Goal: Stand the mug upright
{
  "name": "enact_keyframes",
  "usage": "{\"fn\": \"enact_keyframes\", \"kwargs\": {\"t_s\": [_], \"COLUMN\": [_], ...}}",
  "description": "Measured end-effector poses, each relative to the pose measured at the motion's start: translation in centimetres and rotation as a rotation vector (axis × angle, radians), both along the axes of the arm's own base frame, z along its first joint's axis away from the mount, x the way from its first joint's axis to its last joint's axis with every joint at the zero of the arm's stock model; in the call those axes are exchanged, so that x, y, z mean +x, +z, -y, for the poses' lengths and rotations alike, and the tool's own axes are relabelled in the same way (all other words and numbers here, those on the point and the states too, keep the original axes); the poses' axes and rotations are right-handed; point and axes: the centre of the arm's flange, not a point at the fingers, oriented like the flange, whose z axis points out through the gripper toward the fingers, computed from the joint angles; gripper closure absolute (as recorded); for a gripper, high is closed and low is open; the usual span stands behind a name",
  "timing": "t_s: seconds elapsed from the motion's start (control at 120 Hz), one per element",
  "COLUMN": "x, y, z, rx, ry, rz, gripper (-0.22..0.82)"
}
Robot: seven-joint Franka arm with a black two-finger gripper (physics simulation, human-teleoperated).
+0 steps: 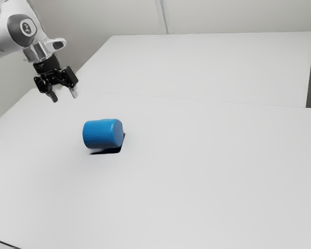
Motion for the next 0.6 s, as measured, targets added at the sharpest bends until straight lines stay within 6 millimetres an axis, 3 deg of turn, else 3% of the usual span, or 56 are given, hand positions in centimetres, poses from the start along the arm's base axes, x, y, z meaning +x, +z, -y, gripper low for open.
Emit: {"fn": "enact_keyframes", "kwargs": {"t_s": [0.167,0.3,0.375,0.45,0.525,0.6], "x": [-2.9,-3.3,-2.8,-0.6,2.1,3.1], "y": [-5.5,-9.5,-11.4,-12.3,-14.5,-16.8], "z": [-5.3,-8.8,-10.4,-11.9,-11.9,-11.9], "rx": [-0.161,-0.307,-0.375,-0.408,-0.458,-0.515], "ry": [0.124,0.208,0.234,0.220,0.185,0.172], "rz": [0.049,0.118,0.166,0.227,0.263,0.285], "gripper": [0.00,0.00,0.00,0.00,0.00,0.00]}}
